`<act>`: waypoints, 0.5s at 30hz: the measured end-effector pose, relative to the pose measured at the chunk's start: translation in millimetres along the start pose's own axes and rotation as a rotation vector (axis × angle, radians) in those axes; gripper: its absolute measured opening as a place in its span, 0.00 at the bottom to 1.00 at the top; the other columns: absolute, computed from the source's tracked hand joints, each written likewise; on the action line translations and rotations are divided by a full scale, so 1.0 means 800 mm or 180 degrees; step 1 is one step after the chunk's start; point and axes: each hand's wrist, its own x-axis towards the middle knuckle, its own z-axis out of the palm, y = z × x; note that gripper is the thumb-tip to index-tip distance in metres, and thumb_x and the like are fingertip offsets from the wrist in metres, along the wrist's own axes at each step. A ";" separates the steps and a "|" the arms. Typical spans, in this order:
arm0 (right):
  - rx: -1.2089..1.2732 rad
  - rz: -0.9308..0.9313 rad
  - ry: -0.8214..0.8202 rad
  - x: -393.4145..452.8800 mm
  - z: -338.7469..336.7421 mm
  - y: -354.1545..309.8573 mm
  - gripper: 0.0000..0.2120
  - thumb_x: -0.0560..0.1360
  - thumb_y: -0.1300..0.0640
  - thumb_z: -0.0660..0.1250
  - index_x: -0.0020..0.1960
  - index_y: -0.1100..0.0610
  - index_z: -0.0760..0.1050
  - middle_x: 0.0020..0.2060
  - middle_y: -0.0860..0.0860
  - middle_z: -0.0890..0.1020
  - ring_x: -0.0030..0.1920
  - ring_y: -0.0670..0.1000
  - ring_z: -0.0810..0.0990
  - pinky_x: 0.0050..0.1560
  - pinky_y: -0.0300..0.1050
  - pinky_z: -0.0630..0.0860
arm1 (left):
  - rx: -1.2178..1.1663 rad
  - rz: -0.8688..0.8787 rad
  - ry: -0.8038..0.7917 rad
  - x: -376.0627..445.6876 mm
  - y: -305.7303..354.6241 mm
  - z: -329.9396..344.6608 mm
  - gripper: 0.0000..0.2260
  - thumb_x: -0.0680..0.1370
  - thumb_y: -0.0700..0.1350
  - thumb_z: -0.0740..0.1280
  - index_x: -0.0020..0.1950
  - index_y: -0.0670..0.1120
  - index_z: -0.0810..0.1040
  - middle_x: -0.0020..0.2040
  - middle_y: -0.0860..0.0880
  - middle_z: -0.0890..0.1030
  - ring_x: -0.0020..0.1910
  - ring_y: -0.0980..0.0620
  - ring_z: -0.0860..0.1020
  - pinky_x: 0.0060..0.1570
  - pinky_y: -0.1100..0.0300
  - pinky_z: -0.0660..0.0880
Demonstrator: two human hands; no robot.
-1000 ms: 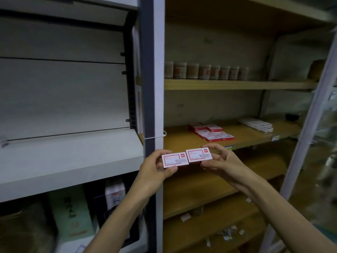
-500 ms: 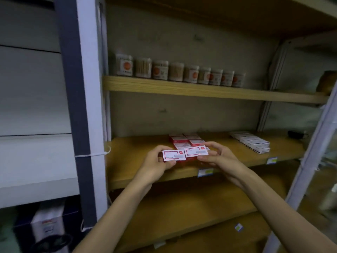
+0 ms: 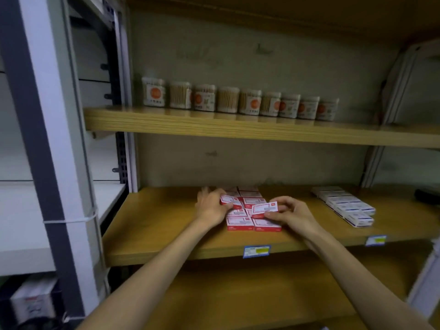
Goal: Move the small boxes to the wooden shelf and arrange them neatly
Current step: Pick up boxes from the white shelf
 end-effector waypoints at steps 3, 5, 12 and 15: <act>-0.0033 0.0046 -0.0073 0.010 -0.003 0.006 0.20 0.69 0.59 0.78 0.59 0.55 0.78 0.51 0.52 0.83 0.48 0.50 0.85 0.36 0.36 0.79 | 0.0101 -0.0041 0.0091 0.004 0.005 0.011 0.18 0.77 0.55 0.72 0.63 0.50 0.76 0.64 0.47 0.79 0.65 0.46 0.75 0.63 0.53 0.74; -0.0091 0.0069 -0.0125 0.016 -0.003 0.010 0.19 0.70 0.59 0.78 0.59 0.54 0.78 0.50 0.50 0.82 0.47 0.48 0.84 0.36 0.35 0.79 | 0.0087 -0.0077 0.0213 0.005 0.008 0.013 0.19 0.76 0.53 0.73 0.63 0.47 0.75 0.61 0.48 0.81 0.60 0.47 0.79 0.60 0.55 0.75; -0.0673 -0.0133 0.0215 0.035 0.006 0.027 0.20 0.68 0.53 0.80 0.55 0.53 0.74 0.51 0.49 0.81 0.52 0.50 0.82 0.53 0.51 0.83 | -0.0072 -0.0140 0.0360 0.000 0.007 0.011 0.19 0.76 0.51 0.73 0.63 0.46 0.75 0.60 0.48 0.82 0.59 0.47 0.80 0.60 0.51 0.78; -0.0882 -0.0256 0.0227 0.034 0.008 0.028 0.18 0.69 0.52 0.79 0.53 0.52 0.75 0.51 0.48 0.81 0.53 0.50 0.81 0.53 0.50 0.82 | -0.0025 -0.0051 0.0458 -0.009 0.003 0.007 0.15 0.79 0.52 0.69 0.63 0.48 0.76 0.59 0.49 0.82 0.59 0.49 0.80 0.58 0.55 0.78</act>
